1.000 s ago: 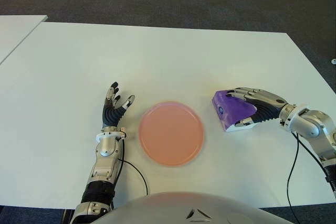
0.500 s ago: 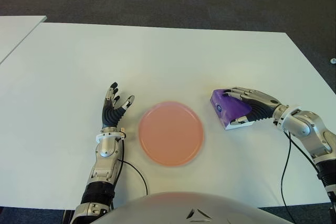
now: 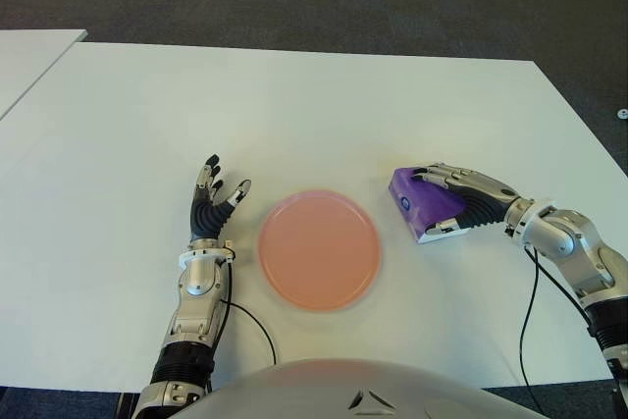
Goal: Put the tissue paper into the plate.
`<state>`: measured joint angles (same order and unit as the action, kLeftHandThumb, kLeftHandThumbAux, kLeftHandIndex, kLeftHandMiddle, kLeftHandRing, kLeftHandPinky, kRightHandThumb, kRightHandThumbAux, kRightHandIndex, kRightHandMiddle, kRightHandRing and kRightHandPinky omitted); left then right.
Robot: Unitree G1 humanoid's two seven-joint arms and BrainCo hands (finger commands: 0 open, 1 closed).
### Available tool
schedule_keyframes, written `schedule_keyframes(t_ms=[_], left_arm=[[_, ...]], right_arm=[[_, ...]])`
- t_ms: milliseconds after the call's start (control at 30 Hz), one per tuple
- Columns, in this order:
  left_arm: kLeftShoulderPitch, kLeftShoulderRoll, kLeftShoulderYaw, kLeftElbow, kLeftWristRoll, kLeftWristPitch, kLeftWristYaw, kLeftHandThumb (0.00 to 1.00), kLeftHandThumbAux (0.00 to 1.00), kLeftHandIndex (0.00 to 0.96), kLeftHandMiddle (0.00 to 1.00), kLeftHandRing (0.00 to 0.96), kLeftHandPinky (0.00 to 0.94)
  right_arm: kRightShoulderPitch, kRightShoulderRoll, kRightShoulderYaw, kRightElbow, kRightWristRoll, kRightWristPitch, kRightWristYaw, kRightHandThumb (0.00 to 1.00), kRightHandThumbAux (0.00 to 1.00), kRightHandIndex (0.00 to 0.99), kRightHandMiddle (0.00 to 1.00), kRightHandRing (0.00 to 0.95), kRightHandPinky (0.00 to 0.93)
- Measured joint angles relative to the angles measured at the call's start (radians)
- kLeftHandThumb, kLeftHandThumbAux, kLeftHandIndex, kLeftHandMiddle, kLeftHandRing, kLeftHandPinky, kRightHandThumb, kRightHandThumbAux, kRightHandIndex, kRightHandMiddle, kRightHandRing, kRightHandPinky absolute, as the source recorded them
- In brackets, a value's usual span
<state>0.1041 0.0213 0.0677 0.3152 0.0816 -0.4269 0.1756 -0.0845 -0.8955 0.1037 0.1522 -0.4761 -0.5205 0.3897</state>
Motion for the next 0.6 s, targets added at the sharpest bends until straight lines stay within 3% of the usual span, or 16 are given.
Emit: schedule_keyframes(t_ms=[600], left_arm=[[0.009,0.001,0.005,-0.003,-0.004,0.008,0.0,0.0,0.637,0.0,0.0,0.0,0.0]], right_arm=[[0.036,-0.004,0.011,0.01,-0.026,-0.057,-0.062,0.05,0.423,0.0,0.0,0.0,0.0]])
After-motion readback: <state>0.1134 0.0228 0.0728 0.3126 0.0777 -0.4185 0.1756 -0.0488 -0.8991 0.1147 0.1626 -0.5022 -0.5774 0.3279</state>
